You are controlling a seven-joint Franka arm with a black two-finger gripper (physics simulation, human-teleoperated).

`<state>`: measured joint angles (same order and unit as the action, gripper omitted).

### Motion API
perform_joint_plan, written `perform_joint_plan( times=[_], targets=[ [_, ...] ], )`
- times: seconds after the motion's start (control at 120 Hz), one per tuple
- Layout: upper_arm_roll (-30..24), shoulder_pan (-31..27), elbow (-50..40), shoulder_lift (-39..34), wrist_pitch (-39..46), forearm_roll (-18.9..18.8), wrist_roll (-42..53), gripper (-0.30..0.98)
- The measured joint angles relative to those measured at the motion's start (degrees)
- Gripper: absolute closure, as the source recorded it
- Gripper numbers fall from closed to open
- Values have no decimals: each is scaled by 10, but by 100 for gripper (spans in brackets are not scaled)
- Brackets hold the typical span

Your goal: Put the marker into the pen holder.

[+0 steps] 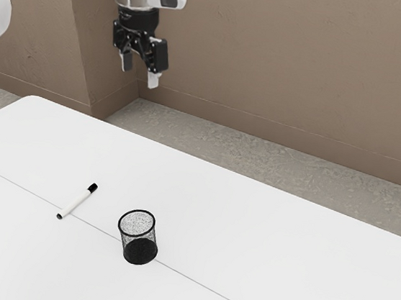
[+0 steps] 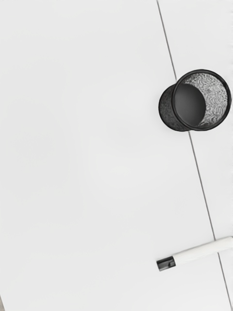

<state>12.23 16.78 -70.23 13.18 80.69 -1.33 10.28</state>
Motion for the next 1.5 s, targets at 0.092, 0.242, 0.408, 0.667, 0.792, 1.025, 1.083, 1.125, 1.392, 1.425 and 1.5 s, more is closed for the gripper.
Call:
perform_joint_plan(
  times=[0.092,0.242,0.408,0.667,0.792,1.025,1.083,1.125,1.392,1.425,1.5],
  targets=[
    [-18,-1,-27,-15,-1,-8,5,0],
    [-26,28,-245,-87,85,-32,-1,0],
    [0,-20,-365,-27,228,-38,23,0],
    [-4,-134,-433,23,410,-4,66,0],
    [21,-136,-430,64,462,23,72,0],
    [66,-139,-419,117,518,41,74,0],
    [69,-139,-421,119,524,42,75,0],
    [69,-139,-424,119,527,42,77,0],
    [65,-139,-442,115,539,40,85,0],
    [64,-139,-442,115,540,40,86,0],
    [61,-139,-443,115,542,39,88,0]
  ],
)
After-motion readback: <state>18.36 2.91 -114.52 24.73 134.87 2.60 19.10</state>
